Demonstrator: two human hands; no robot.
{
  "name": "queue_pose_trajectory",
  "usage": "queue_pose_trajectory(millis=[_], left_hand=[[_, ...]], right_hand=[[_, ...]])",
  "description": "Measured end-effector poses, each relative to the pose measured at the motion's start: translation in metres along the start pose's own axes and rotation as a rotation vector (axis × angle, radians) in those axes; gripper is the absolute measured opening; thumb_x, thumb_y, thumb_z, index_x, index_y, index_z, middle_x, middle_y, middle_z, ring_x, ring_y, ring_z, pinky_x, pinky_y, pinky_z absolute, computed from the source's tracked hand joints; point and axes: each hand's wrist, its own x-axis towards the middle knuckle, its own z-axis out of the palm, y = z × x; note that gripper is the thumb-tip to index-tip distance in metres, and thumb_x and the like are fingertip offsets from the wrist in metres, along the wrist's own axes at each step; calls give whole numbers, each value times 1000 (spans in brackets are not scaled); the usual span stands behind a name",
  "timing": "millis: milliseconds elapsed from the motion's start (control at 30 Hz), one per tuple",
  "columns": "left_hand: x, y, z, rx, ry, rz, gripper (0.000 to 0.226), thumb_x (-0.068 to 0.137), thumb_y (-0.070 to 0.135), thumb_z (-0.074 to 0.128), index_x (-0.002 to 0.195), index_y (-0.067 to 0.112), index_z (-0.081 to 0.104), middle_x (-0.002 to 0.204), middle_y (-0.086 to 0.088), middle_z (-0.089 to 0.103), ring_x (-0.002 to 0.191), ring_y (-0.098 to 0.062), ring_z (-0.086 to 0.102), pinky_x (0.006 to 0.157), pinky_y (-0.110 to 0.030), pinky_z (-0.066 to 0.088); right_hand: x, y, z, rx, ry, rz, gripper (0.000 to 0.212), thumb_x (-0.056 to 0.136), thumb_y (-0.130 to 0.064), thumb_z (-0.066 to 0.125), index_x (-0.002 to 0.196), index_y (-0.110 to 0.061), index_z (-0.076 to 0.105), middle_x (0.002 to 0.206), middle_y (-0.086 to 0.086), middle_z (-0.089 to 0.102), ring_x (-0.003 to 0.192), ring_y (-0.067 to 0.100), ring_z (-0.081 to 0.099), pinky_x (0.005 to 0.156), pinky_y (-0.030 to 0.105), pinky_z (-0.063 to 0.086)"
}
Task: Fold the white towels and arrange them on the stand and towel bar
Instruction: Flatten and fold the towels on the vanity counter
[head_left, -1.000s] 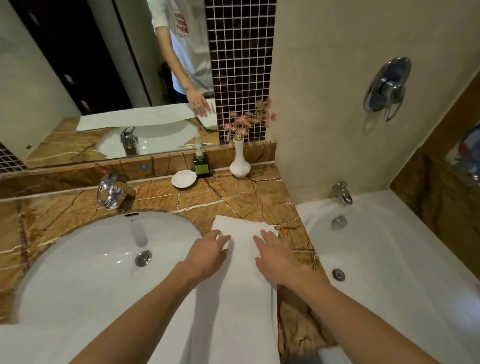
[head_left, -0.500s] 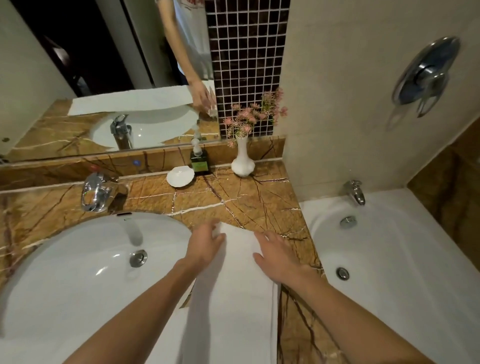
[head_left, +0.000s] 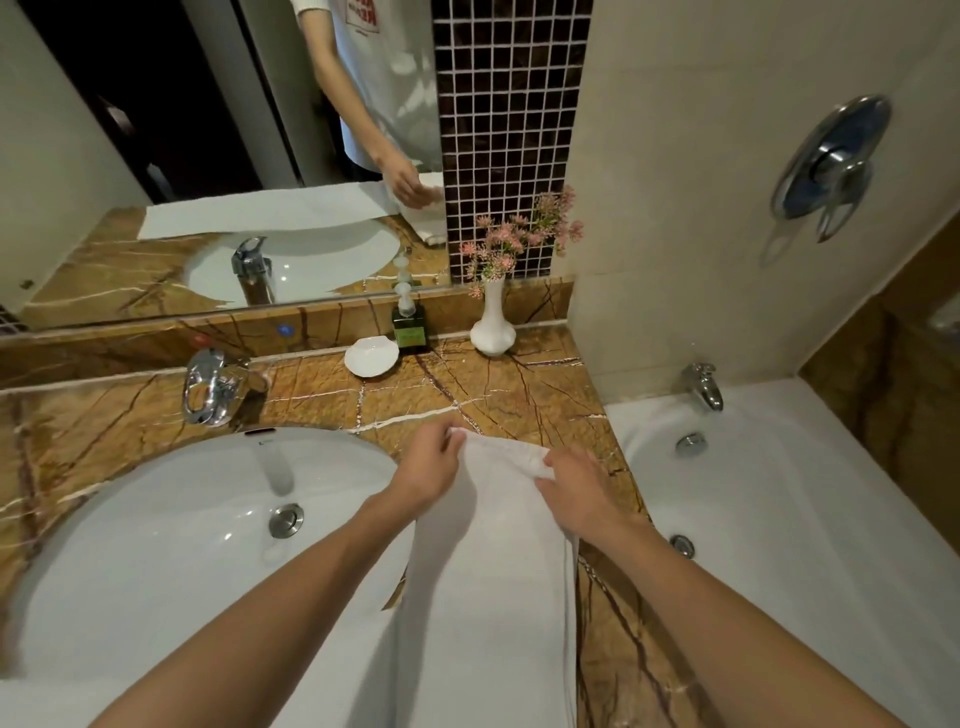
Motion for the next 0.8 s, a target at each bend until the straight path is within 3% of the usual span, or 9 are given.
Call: queue_pose_trajectory(millis=[100,200,267,333,400,500,600,700,800], left_hand=[[-7,5,-10,-70,-14,51,16,98,13,45,93,11,60,91,-9,64,85,-20,56,74,-35,43],[-13,7,-20,-107,-70,90,19,99,13,42,90,16,59,87,-3,62,82,-17,56,69,-31,43],[-17,7,-27,-129,-83,92,23,100,14,42,85,23,57,84,3,59,79,-11,54,67,-26,40],[-19,8,-32,-141,-75,91,26,100,13,41,83,26,56,83,6,58,78,-8,54,67,-25,40],[-23,6,-35,-151,-59,82,25,100,14,41,84,26,56,86,6,59,81,-7,55,68,-23,41],[-30,7,-38,-158,-51,88,25,100,14,40,85,25,56,88,4,59,82,-9,56,69,-23,42],[-43,17,-39,-146,-73,142,28,100,11,40,82,25,55,89,2,59,85,-12,55,72,-26,43],[-58,32,-42,-95,-132,205,31,98,7,40,80,26,56,93,-4,63,89,-19,57,77,-31,45],[-73,47,-48,-100,-187,204,31,98,2,39,81,23,55,103,-9,66,99,-23,59,88,-38,47]], right_hand=[[-5,-5,-10,82,-39,-20,9,84,-26,63,89,-29,56,131,1,47,122,24,45,99,40,41],[-7,-13,-25,168,-93,-84,21,79,-20,68,71,-31,52,143,-8,41,137,22,34,111,46,31],[-8,-19,-35,210,-124,-86,21,78,-17,71,71,-30,56,115,-10,59,111,20,56,86,34,47],[-8,-23,-42,259,-123,-59,20,77,-13,71,68,-27,60,83,-7,62,79,12,60,59,21,42],[-12,-28,-47,278,-78,-73,20,77,-14,71,63,-25,61,75,-8,58,72,11,57,56,21,40],[-18,-29,-51,244,-69,-159,17,79,-19,72,66,-21,61,106,-10,58,103,17,57,83,29,44],[-28,-32,-48,100,-140,-265,18,80,-25,72,67,-25,59,150,-7,35,138,16,30,115,40,25],[-38,-46,-49,17,-141,-354,21,78,-26,70,60,-25,59,154,-8,31,142,16,23,117,48,17],[-47,-60,-57,-21,-134,-472,9,77,-24,67,71,-17,69,153,-10,32,143,13,20,118,50,14]])
